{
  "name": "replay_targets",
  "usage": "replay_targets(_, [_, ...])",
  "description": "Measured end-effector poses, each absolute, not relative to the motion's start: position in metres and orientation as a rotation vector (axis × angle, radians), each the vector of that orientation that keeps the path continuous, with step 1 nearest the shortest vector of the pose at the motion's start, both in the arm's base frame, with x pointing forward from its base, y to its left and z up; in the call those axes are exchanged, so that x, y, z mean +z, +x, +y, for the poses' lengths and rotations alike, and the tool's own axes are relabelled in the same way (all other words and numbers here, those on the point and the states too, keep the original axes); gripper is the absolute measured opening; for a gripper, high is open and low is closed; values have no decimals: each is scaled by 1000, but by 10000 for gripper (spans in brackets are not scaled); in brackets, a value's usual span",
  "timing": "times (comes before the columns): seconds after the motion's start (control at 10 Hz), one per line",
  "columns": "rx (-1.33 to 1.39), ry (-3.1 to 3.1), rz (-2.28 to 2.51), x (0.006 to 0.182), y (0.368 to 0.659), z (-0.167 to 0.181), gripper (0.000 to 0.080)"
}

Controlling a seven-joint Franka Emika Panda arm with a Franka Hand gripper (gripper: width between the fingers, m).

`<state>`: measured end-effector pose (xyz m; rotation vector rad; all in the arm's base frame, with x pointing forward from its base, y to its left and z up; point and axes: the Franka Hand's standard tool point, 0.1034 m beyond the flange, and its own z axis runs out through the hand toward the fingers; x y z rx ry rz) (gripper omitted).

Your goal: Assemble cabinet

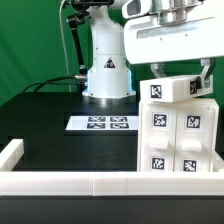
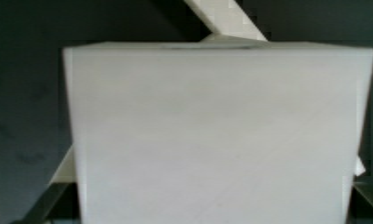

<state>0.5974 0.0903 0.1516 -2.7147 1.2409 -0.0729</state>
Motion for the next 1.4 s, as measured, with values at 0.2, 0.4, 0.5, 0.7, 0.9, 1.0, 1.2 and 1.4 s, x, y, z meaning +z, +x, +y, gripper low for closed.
replay_targets(0.2, [-55, -2620, 1404, 152, 598, 91, 561])
replay_targets(0.4, [-40, -2528, 1555, 152, 598, 91, 561])
replay_targets(0.5, [-31, -2477, 1621, 152, 599, 92, 561])
replay_targets(0.7, [-17, -2309, 1825, 152, 600, 92, 561])
replay_targets(0.9, [6, -2193, 1949, 153, 601, 92, 561])
replay_targets(1.0, [25, -2113, 2030, 153, 602, 92, 561])
replay_targets(1.2, [45, -2001, 2136, 153, 602, 92, 561])
replay_targets(1.4, [75, -1811, 2290, 153, 602, 93, 561])
